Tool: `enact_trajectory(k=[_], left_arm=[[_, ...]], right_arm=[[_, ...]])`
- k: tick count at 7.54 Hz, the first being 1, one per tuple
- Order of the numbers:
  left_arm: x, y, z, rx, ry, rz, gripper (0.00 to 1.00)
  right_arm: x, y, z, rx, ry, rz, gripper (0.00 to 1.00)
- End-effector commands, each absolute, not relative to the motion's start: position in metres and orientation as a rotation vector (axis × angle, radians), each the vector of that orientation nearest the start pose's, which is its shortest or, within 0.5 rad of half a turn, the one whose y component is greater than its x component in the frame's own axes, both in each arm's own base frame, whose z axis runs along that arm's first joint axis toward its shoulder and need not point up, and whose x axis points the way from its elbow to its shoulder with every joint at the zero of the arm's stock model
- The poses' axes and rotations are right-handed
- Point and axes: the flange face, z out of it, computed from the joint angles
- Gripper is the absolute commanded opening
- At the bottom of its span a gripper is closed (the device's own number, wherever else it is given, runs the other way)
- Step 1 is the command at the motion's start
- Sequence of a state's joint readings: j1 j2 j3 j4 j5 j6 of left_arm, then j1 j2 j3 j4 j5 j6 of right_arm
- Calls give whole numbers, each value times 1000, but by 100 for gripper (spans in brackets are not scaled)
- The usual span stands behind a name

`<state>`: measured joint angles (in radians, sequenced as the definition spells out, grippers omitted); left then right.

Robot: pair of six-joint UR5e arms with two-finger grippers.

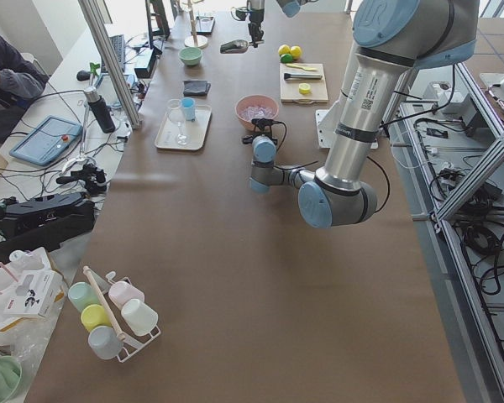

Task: Put ice in cup with scoop
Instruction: 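Lift the scoop with the right gripper while the left gripper approaches the pink bowl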

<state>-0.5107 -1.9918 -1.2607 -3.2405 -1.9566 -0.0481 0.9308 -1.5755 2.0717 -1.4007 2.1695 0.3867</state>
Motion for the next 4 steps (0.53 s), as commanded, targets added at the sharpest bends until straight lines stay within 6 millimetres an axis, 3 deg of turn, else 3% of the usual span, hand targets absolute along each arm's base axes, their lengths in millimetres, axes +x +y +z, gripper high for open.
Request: enact_trajectory(k=[1, 2, 4], left_arm=[[522, -402, 378, 1363, 1217, 1065, 98], [523, -407, 376, 1352, 1208, 1060, 98], [533, -412, 364, 1318, 1192, 1065, 98]], right_arm=[[-258, -415, 310, 400, -527, -830, 0], [-276, -412, 279, 415, -452, -977, 0], [-281, -410, 277, 466, -407, -1221, 0]])
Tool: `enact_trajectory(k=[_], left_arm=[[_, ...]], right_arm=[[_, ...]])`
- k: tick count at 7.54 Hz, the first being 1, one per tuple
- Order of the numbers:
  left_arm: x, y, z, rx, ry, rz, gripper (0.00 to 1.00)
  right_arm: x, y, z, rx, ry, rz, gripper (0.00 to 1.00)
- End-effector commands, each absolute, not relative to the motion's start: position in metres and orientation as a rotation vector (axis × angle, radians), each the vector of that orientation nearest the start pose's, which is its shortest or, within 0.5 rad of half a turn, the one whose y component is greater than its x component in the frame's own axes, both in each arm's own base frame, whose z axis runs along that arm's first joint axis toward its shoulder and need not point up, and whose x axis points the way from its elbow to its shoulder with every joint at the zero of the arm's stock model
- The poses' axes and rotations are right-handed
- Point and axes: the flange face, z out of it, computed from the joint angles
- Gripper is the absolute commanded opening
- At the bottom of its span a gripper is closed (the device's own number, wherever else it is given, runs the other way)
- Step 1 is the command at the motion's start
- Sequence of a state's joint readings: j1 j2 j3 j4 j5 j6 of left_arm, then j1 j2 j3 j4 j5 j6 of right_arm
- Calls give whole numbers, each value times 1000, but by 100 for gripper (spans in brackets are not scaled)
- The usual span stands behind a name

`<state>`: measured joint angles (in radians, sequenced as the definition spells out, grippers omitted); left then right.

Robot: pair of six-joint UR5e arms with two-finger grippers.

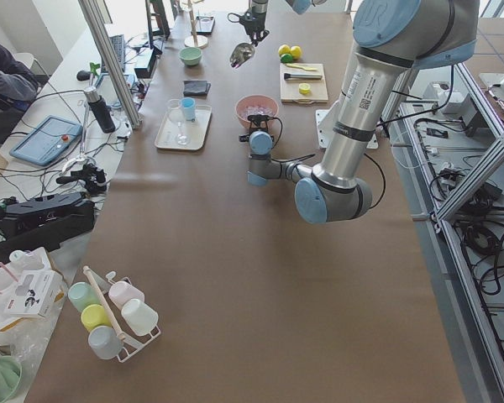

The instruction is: Put ice in cup with scoop

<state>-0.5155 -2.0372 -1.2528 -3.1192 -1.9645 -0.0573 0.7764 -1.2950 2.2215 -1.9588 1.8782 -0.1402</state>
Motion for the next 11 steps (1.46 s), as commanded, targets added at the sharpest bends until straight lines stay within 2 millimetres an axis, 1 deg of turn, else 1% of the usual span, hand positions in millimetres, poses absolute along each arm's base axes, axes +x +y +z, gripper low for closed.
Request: enact_trajectory(k=[1, 2, 3, 4, 5, 6, 7, 8, 9, 10, 11], left_arm=[[539, -416, 359, 1294, 1182, 1069, 98], [541, -415, 355, 1291, 1185, 1072, 98], [547, -415, 349, 1270, 1192, 1088, 98], [551, -415, 344, 1257, 1194, 1094, 98], [554, -416, 339, 1252, 1193, 1096, 98], [556, -414, 337, 1249, 1194, 1098, 98], [558, -412, 337, 1247, 1198, 1102, 98], [560, -410, 337, 1245, 1201, 1105, 98], [561, -409, 338, 1245, 1200, 1109, 98], [565, -406, 337, 1242, 1205, 1113, 98], [569, -408, 336, 1237, 1204, 1115, 98]], right_arm=[[-285, -407, 277, 485, -381, -1359, 0], [-289, -406, 264, 491, -358, -1461, 0], [-287, -412, 255, 497, -262, -1576, 0], [-294, -422, 245, 466, -219, -1650, 0], [-314, -443, 236, 394, -181, -1737, 0], [-327, -455, 235, 328, -174, -1786, 0], [-335, -455, 233, 326, -175, -1816, 0], [-345, -458, 216, 330, -174, -1826, 0], [-362, -473, 200, 314, -177, -1828, 0], [-384, -489, 178, 294, -203, -1826, 0], [-385, -491, 174, 270, -204, -1811, 0]])
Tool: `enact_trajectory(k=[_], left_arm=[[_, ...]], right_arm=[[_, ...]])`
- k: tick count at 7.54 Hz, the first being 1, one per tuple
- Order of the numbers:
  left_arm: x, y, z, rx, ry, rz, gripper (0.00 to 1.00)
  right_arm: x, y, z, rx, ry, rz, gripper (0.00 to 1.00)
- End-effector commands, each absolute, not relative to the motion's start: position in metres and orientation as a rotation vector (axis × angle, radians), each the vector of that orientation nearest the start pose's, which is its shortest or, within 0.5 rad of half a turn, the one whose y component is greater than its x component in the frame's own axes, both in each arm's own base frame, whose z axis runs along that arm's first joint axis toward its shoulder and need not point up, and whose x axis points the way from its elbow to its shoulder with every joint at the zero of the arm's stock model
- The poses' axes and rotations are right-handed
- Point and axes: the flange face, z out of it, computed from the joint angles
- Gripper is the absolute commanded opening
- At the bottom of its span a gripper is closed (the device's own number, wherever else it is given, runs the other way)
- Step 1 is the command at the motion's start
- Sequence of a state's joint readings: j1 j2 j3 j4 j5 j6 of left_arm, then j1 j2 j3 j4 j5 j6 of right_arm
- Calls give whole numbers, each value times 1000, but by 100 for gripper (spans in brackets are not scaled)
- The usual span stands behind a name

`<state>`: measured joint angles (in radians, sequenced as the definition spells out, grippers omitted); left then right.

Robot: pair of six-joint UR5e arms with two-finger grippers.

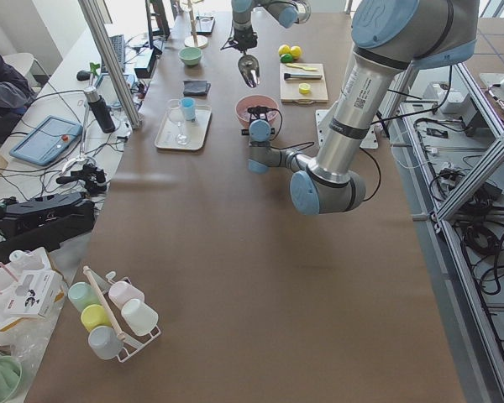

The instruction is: Put ice in cup with scoop

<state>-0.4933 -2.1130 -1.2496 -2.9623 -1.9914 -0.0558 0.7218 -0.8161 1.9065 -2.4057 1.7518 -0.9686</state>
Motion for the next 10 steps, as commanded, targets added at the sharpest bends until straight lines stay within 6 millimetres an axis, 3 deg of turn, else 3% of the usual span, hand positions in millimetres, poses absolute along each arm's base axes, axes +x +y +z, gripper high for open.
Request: enact_trajectory(k=[1, 3, 5, 7, 10], left_arm=[[571, -408, 334, 1236, 1209, 1117, 98], [571, -407, 333, 1231, 1218, 1126, 98], [572, -406, 333, 1233, 1219, 1133, 98], [572, -406, 333, 1236, 1219, 1134, 98], [570, -405, 330, 1241, 1233, 1143, 98]], right_arm=[[-398, -484, 172, 244, -214, -1816, 0], [-419, -463, 183, 130, -221, -1807, 0], [-417, -455, 173, 57, -212, -1812, 0], [-435, -470, 159, 10, -196, -1806, 0], [-443, -478, 160, -81, -161, -1669, 0]])
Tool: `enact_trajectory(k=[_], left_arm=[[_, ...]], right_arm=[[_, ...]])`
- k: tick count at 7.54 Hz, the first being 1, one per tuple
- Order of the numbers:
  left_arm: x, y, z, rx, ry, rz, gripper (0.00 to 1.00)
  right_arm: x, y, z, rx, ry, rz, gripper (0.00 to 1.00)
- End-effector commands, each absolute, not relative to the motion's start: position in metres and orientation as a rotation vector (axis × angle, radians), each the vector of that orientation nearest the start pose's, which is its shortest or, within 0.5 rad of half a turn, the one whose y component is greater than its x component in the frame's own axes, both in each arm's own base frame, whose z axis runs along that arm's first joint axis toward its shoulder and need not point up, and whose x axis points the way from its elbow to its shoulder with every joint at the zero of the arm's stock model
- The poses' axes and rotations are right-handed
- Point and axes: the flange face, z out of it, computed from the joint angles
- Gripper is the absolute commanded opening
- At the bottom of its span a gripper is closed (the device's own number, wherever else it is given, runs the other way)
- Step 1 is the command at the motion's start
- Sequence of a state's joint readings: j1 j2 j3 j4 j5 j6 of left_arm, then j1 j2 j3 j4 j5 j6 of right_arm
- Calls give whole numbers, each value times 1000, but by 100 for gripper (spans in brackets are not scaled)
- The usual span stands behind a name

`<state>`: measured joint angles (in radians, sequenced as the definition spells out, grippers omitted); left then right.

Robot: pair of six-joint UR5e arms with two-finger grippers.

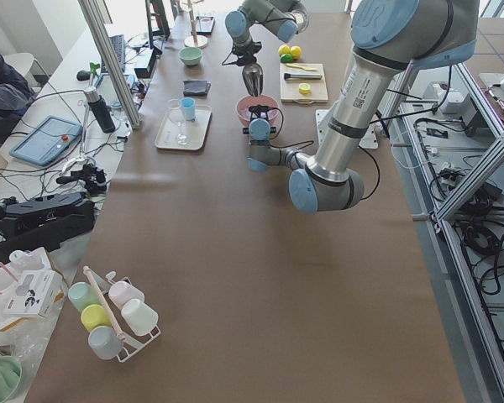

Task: Put ice in cup with scoop
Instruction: 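Lower the scoop into the pink bowl with the right gripper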

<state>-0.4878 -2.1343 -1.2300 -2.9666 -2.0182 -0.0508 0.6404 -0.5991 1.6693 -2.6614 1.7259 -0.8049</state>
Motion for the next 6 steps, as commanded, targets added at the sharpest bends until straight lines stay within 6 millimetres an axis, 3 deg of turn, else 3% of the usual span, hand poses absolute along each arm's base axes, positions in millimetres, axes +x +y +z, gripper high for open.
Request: enact_trajectory(k=[1, 6], left_arm=[[570, -405, 330, 1241, 1233, 1143, 98], [570, -405, 334, 1227, 1230, 1140, 98]], right_arm=[[-451, -470, 162, -102, -156, -1646, 0], [-472, -459, 166, -129, -150, -1674, 0]])
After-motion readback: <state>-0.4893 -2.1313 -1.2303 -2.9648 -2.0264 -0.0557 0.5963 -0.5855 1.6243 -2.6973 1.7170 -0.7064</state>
